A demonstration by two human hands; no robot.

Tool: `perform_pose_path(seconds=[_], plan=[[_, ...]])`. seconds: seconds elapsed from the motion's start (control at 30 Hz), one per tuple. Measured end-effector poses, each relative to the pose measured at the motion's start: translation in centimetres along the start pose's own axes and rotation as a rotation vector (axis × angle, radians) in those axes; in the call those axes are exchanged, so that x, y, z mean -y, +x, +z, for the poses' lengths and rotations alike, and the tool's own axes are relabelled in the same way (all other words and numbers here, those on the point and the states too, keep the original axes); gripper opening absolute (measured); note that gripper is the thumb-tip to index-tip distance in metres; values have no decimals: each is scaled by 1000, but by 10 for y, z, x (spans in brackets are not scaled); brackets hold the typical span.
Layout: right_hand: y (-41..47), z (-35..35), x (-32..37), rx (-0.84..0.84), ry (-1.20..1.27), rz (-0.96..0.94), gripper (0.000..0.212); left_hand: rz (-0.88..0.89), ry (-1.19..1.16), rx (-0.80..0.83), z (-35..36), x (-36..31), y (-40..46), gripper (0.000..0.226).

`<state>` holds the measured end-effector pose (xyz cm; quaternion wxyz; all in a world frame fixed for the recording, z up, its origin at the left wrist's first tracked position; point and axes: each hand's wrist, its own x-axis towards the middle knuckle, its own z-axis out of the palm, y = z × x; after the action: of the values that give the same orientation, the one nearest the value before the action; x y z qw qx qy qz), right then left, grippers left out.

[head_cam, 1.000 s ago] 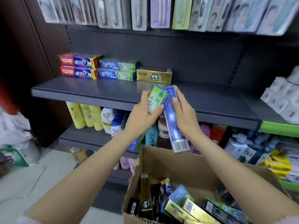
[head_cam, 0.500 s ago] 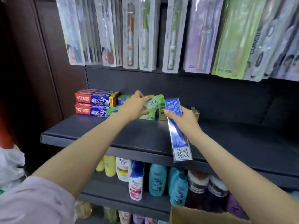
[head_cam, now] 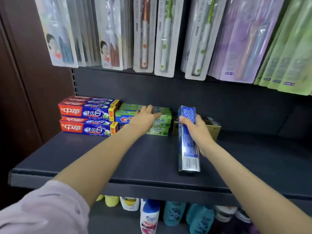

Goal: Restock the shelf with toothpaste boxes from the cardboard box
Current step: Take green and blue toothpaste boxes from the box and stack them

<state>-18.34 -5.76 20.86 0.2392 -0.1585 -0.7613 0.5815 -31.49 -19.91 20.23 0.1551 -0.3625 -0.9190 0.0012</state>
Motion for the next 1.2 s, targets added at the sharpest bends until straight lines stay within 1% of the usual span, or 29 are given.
perform_pose_path(seconds=[0.07, 0.1, 0.17, 0.2, 0.23, 0.27, 0.3, 0.37, 0.4, 0.43, 0.47, 0.5, 0.53, 0.57, 0.6, 0.67, 0.7, 0.73, 0.8, 0.83, 0.87, 0.93, 0.97, 1.03, 1.07, 1.13, 1.2], plan=[[3, 0, 0, -14, 105, 63, 29, -18, -17, -76, 3, -6, -3, 64], [5, -1, -1, -16, 167, 97, 27, 6, -68, -149, 3, -9, -5, 60], [8, -5, -1, -43, 237, 126, 25, 83, -294, -316, -4, -23, -9, 47], [7, -7, 0, -57, 244, 131, 25, 94, -438, -352, -12, -33, -11, 39], [7, -11, -2, -72, 251, 131, 28, 81, -566, -342, -18, -45, -14, 33], [6, -14, -4, -86, 275, 135, 33, 58, -676, -297, -25, -57, -17, 30], [5, -18, -5, -100, 315, 133, 36, 28, -799, -203, -30, -68, -20, 30], [2, -29, -8, -139, 390, 122, 35, 15, -1109, 97, -39, -90, -29, 36], [-1, -36, -8, -164, 433, 120, 32, 31, -1210, 260, -41, -100, -34, 33], [-1, -46, -9, -182, 455, 115, 32, 62, -1241, 369, -42, -110, -37, 25], [-2, -54, -10, -190, 461, 109, 33, 86, -1207, 393, -43, -120, -39, 18], [-3, -65, -12, -183, 433, 98, 35, 91, -1128, 340, -43, -129, -39, 16], [-4, -76, -13, -165, 392, 84, 39, 64, -1012, 242, -44, -139, -39, 20], [-5, -90, -15, -130, 340, 70, 42, 27, -880, 137, -44, -149, -37, 28], [-7, -103, -16, -74, 303, 75, 40, -4, -737, 45, -44, -162, -37, 41], [-15, -128, -15, 101, 281, 147, 35, -31, -478, -86, -41, -188, -34, 73], [-18, -141, -16, 170, 292, 179, 35, -25, -418, -122, -40, -203, -33, 85], [-20, -152, -18, 196, 307, 184, 35, -4, -422, -122, -40, -216, -32, 93], [-17, -175, -26, 163, 343, 164, 33, 39, -531, -69, -39, -237, -30, 102], [-15, -186, -31, 129, 338, 149, 31, 44, -577, -48, -39, -243, -29, 97], [-12, -197, -35, 108, 307, 134, 30, 35, -606, -43, -37, -248, -28, 84], [-5, -218, -43, 107, 211, 93, 29, -13, -597, -100, -35, -252, -25, 54], [-1, -226, -44, 123, 171, 59, 31, -46, -561, -129, -34, -252, -22, 46], [7, -237, -42, 153, 52, -38, 47, -88, -401, -126, -33, -251, -12, 44], [14, -242, -40, 155, -73, -97, 55, -103, -297, -102, -33, -252, -5, 46], [31, -246, -36, 127, -460, -214, 65, -135, -153, -46, -34, -251, 9, 49], [49, -249, -35, 98, -823, -300, 64, -151, -100, -30, -33, -250, 26, 53]])
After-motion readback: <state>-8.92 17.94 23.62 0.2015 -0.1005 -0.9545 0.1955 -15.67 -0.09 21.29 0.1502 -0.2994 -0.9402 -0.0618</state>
